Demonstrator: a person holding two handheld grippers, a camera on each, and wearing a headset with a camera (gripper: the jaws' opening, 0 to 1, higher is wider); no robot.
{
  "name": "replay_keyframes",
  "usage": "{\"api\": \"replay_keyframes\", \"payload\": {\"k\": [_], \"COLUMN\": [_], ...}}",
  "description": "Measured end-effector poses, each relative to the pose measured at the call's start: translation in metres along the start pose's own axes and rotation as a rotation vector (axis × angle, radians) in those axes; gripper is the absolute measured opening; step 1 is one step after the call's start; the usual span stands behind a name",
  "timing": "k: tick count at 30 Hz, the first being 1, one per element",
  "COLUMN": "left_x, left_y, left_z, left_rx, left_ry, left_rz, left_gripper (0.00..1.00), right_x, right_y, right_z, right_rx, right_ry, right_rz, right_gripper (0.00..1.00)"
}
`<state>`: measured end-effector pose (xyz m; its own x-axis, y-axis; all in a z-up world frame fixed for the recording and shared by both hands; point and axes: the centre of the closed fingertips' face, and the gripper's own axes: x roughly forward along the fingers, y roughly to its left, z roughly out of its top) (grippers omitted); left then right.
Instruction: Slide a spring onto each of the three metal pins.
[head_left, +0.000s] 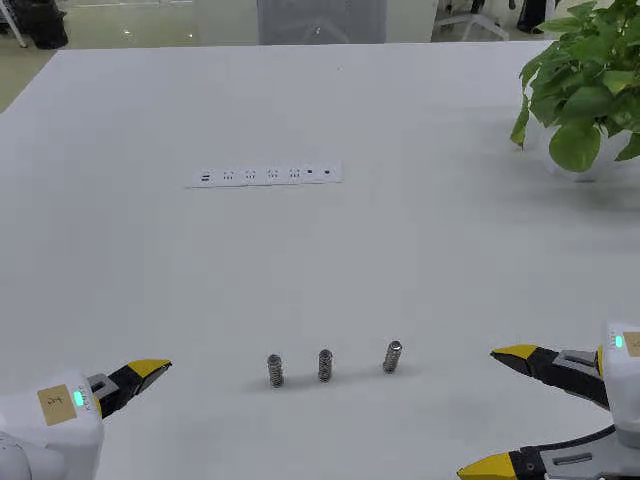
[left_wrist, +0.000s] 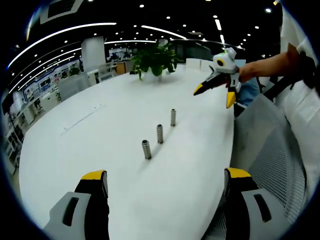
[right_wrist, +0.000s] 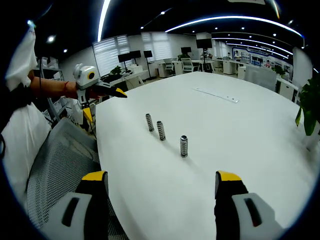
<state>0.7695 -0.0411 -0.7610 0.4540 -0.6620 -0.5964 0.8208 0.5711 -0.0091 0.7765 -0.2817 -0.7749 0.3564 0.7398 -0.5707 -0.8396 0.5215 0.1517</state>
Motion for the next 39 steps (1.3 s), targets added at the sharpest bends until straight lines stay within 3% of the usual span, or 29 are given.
{"api": "replay_keyframes", "payload": {"k": [39], "left_x": [0.0039], "left_y": [-0.0019], "left_z": [0.0020], "left_rx": [-0.023], "left_ry": [-0.016], "left_rz": [0.015], "left_gripper": [1.00], "right_x": [0.0001], "right_y": [-0.0008], "right_z": [0.0020], "right_rx": [-0.005], "right_ry": [-0.016], "right_rz": [0.001], "right_gripper": [0.88]}}
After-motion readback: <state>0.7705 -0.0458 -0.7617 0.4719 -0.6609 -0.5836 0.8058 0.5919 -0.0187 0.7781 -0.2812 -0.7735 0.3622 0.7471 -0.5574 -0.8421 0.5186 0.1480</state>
